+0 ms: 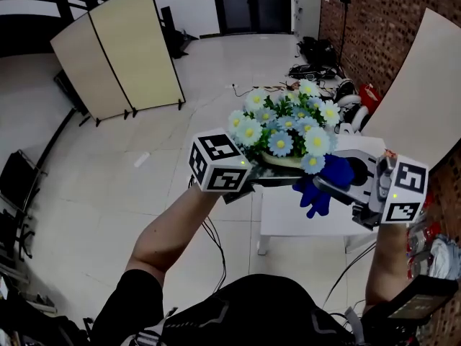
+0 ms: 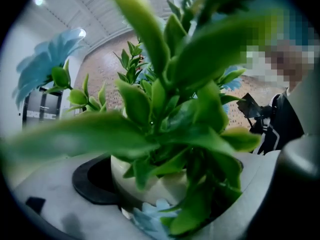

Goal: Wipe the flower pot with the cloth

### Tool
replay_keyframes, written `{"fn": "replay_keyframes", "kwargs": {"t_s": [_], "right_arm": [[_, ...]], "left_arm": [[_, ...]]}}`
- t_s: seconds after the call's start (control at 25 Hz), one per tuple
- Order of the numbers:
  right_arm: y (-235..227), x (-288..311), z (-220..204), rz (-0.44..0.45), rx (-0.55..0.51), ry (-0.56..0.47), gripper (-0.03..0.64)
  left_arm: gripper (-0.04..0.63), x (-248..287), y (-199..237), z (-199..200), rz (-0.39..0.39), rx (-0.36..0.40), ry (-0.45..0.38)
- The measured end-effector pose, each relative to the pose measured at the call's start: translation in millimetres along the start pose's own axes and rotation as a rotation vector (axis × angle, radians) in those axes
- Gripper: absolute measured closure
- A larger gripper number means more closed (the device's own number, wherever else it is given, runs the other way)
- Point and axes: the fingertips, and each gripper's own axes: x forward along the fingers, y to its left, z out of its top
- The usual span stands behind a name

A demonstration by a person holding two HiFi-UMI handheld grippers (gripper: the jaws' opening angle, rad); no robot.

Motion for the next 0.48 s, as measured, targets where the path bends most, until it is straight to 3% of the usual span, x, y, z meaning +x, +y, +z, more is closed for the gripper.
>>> {"fn": "replay_keyframes", "kwargs": {"t_s": [0.28,0.48], "right_arm": [[-61,-47,13,-0.081,0.067,-0.107,0.522],[-90,-19,2,0.01,0.055,-0.059,0.522]], "left_arm": [[0.048,-6,-26,14,-0.11,-0.021,-0.024],[0.048,-10,-42,16,-0.191,0.006,-0.006]]}}
